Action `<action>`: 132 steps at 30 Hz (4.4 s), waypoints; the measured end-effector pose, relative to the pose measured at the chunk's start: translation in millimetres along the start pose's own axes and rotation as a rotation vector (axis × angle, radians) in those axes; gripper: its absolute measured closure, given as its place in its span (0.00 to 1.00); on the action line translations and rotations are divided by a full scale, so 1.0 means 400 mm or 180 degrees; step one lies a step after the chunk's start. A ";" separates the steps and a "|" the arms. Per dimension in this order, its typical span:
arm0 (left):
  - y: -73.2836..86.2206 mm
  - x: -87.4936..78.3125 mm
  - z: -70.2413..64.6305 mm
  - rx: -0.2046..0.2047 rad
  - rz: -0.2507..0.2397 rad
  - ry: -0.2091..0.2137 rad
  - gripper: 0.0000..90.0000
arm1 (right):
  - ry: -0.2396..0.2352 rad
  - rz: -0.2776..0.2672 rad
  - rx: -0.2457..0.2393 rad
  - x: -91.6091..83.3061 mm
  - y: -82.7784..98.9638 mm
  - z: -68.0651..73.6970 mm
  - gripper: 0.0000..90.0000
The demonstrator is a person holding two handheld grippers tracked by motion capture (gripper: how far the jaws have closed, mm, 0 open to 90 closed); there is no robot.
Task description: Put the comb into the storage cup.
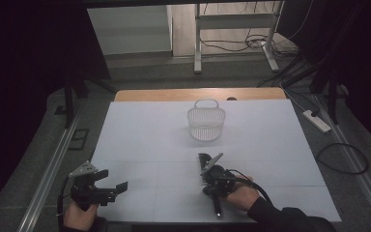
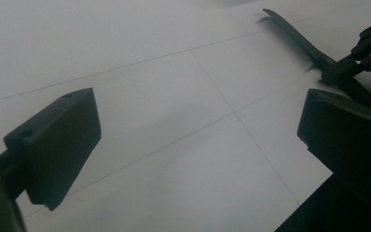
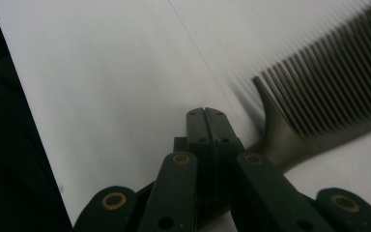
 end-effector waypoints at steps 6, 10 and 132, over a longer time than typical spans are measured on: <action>0.000 0.000 0.000 -0.0004 0.0002 -0.0001 0.02 | 0.0033 0.0007 0.0093 -0.026 0.043 -0.026 0.99; 0.000 0.001 0.000 -0.0002 0.0007 -0.0004 0.03 | 0.0060 -0.0015 0.0164 -0.042 0.068 -0.050 0.99; 0.003 0.012 -0.009 0.0135 0.0155 -0.0016 0.03 | 0.0655 0.0074 0.0320 -0.078 0.122 -0.146 0.53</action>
Point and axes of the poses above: each handheld gripper's, and its own axes: x roughly forward along the jaws, y roughly out of its underside, z roughly to its left, the point moved 8 cm from there along x, roughly forward along the jaws, and after that the axes turned 1 degree about -x, right-handed, at the moved point
